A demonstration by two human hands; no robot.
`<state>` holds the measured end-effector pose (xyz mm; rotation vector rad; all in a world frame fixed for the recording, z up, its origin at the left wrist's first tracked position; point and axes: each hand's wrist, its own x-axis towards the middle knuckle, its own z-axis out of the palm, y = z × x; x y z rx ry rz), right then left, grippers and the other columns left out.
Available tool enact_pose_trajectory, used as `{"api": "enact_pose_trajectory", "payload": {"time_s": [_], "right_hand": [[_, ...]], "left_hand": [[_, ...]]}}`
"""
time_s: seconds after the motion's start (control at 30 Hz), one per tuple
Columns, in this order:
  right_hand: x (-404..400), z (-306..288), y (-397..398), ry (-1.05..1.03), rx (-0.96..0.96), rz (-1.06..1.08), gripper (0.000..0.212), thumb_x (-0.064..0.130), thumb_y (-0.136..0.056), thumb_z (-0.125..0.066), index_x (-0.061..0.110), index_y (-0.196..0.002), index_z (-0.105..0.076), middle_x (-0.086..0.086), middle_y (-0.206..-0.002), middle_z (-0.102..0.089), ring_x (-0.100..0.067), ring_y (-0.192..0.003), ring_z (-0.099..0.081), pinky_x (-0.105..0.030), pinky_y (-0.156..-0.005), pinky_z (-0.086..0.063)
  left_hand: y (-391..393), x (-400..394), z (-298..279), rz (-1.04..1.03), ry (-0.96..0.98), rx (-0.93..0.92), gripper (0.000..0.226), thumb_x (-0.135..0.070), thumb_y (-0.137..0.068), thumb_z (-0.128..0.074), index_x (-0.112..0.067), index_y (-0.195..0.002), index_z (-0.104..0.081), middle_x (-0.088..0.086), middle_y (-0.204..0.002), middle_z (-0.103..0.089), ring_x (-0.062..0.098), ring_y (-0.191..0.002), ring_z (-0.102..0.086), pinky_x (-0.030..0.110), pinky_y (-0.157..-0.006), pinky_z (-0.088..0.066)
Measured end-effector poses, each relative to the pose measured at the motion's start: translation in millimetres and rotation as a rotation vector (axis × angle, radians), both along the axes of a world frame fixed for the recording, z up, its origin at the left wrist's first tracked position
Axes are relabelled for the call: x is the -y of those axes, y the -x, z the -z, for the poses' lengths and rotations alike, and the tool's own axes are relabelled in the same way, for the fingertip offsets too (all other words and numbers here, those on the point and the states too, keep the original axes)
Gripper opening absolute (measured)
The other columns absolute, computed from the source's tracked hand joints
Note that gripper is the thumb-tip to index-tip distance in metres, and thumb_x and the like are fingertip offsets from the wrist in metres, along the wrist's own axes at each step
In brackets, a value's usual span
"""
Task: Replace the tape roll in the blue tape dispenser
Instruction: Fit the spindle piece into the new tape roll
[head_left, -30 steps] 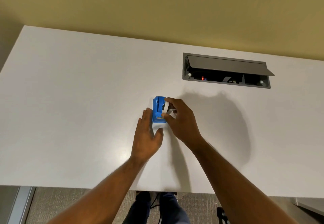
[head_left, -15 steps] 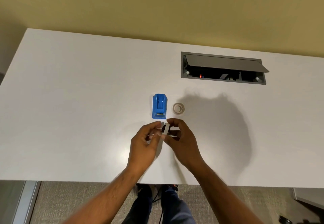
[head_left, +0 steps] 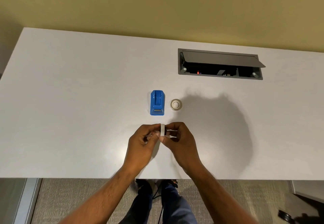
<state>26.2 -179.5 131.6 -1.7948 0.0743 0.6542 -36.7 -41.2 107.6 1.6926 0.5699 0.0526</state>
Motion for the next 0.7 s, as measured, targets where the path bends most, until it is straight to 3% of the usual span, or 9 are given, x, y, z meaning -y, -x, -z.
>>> {"api": "enact_pose_trajectory", "payload": {"time_s": [0.2,0.47,0.6,0.7], "right_hand": [[1.6,3.7,1.0,-0.049,-0.033,0.059,0.032,0.019,-0.083,-0.082,0.027,-0.108,-0.064,0.007,-0.108,-0.075,-0.01,-0.098,-0.072,-0.033,-0.091,-0.059],[0.6,7.2,2.1,-0.094,-0.037,0.087,0.031,0.031,-0.08,-0.084,0.033,-0.106,-0.067,0.011,-0.107,-0.076,-0.009,-0.099,-0.073,-0.032,-0.091,-0.059],[-0.5,6.3,0.0,-0.118,-0.029,0.058,0.034,0.026,-0.081,-0.082,0.037,-0.107,-0.064,0.009,-0.109,-0.075,-0.012,-0.101,-0.072,-0.032,-0.09,-0.059],[-2.0,5.7,-2.3,-0.081,-0.011,0.012,0.034,0.028,-0.087,-0.079,0.04,-0.115,-0.065,0.017,-0.112,-0.073,-0.008,-0.102,-0.07,-0.028,-0.091,-0.058]], "left_hand": [[-2.8,4.1,-1.8,-0.014,-0.02,0.0,0.027,-0.017,-0.097,-0.065,-0.038,-0.113,-0.069,-0.02,-0.108,-0.072,0.001,-0.104,-0.067,0.013,-0.087,-0.053],[-4.7,1.5,0.6,0.037,-0.039,0.002,0.02,-0.02,-0.099,-0.063,-0.033,-0.114,-0.066,-0.025,-0.106,-0.068,-0.001,-0.104,-0.065,0.006,-0.083,-0.049],[-5.8,-1.9,5.3,0.138,-0.094,-0.016,0.02,-0.021,-0.102,-0.056,-0.029,-0.12,-0.06,-0.018,-0.113,-0.064,-0.002,-0.108,-0.061,0.007,-0.086,-0.046],[-7.7,-3.0,7.9,0.202,-0.16,-0.025,0.019,-0.02,-0.104,-0.051,-0.028,-0.121,-0.055,-0.01,-0.115,-0.06,-0.002,-0.109,-0.057,0.005,-0.086,-0.043]]}}
